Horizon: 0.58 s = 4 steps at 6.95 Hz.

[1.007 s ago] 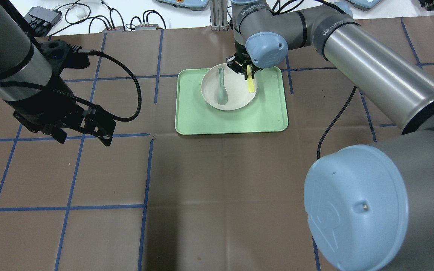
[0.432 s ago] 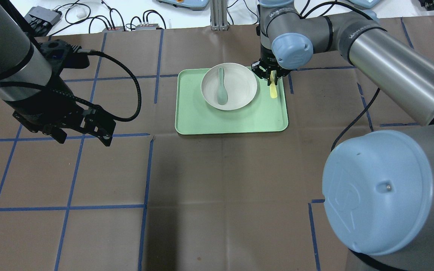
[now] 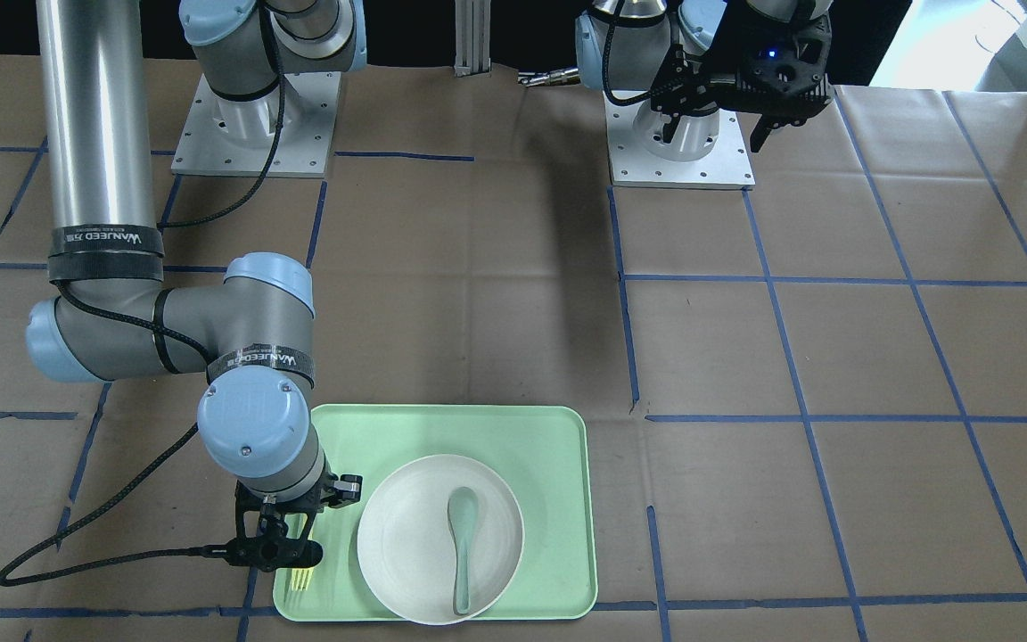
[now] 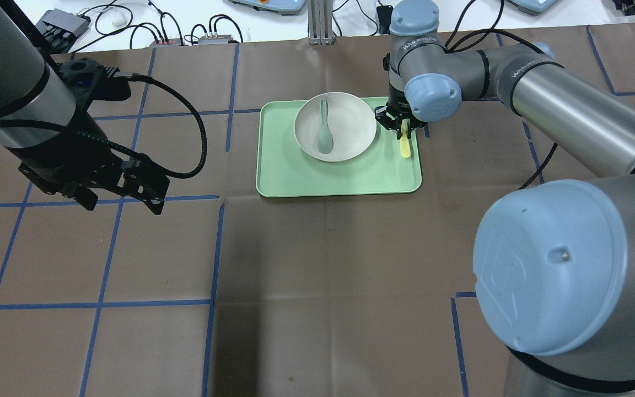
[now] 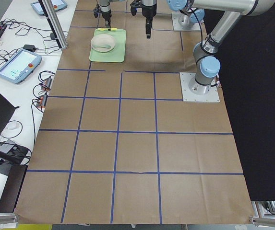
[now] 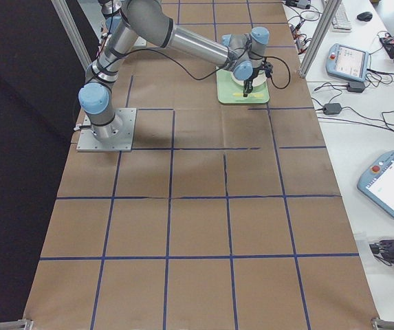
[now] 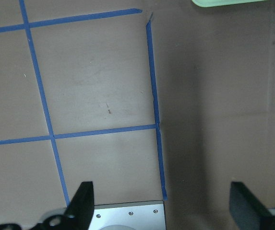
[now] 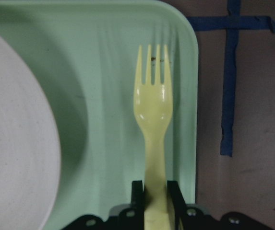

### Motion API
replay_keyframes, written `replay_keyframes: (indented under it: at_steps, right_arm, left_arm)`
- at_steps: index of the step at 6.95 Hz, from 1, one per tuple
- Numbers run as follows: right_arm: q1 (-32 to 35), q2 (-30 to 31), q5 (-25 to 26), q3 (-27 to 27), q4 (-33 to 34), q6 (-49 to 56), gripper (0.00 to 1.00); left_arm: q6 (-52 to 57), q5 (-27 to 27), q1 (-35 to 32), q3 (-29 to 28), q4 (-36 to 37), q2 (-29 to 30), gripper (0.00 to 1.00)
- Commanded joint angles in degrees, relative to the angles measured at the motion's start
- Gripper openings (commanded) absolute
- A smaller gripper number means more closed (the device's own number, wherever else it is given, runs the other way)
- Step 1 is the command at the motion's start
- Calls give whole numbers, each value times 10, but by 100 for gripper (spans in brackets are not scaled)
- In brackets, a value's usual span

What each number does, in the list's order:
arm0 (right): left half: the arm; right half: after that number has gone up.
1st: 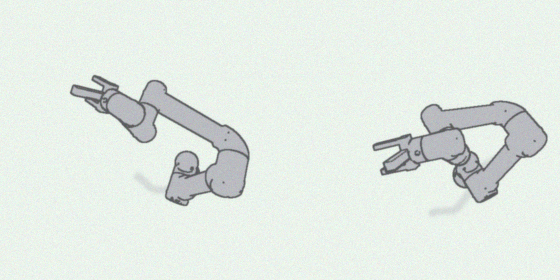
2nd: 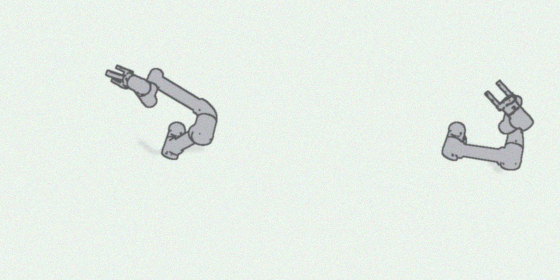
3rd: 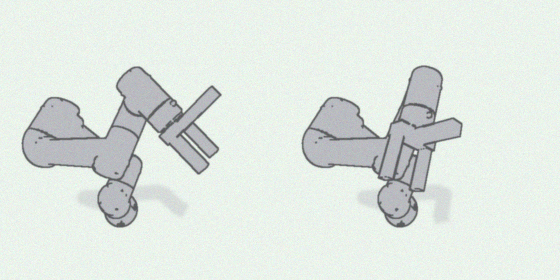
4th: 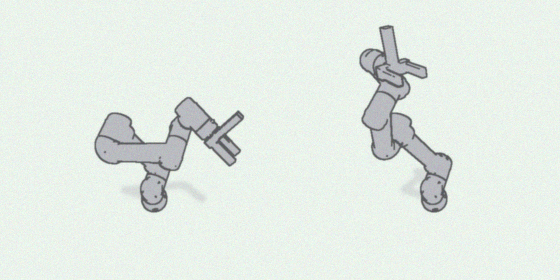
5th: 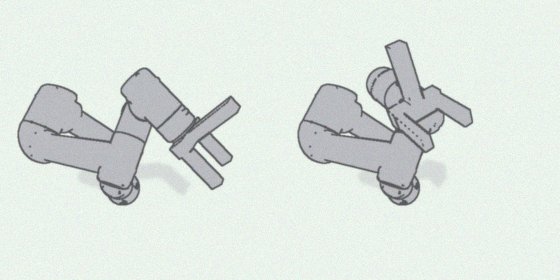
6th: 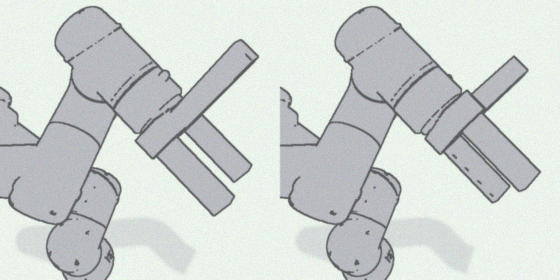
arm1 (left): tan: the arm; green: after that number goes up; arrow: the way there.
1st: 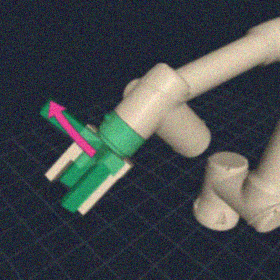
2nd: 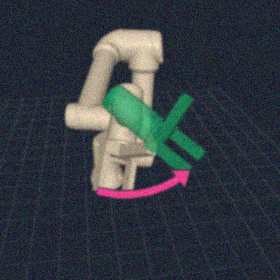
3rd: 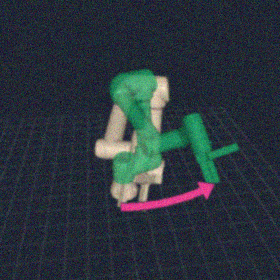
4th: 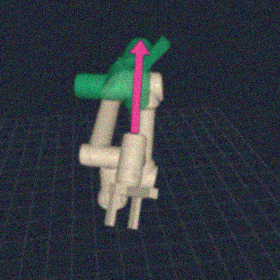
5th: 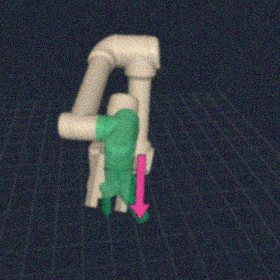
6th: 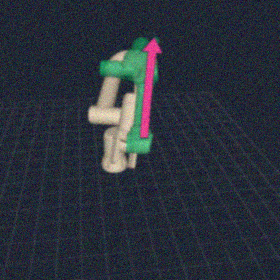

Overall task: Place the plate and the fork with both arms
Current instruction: 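Lift the yellow fork and move it beside the plate on the tray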

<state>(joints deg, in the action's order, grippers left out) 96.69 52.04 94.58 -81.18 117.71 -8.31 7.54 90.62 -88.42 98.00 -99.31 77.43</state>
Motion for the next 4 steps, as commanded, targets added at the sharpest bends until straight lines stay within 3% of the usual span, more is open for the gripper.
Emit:
replay_keyframes:
  at_steps: [1, 2, 3, 4]
  right_arm:
    - [6, -11, 0, -4, 26, -5, 0]
    - [7, -17, 0, -5, 37, -5, 1]
    - [7, -19, 1, -4, 38, -5, 36]
    - [6, -14, 2, 0, 37, -5, 85]
  left_arm:
    - [-1, 0, 0, 0, 0, 0, 100]
    - [-2, 0, 0, 0, 0, 0, 100]
    - [-2, 0, 0, 0, 0, 0, 100]
    - [-2, 0, 0, 0, 0, 0, 100]
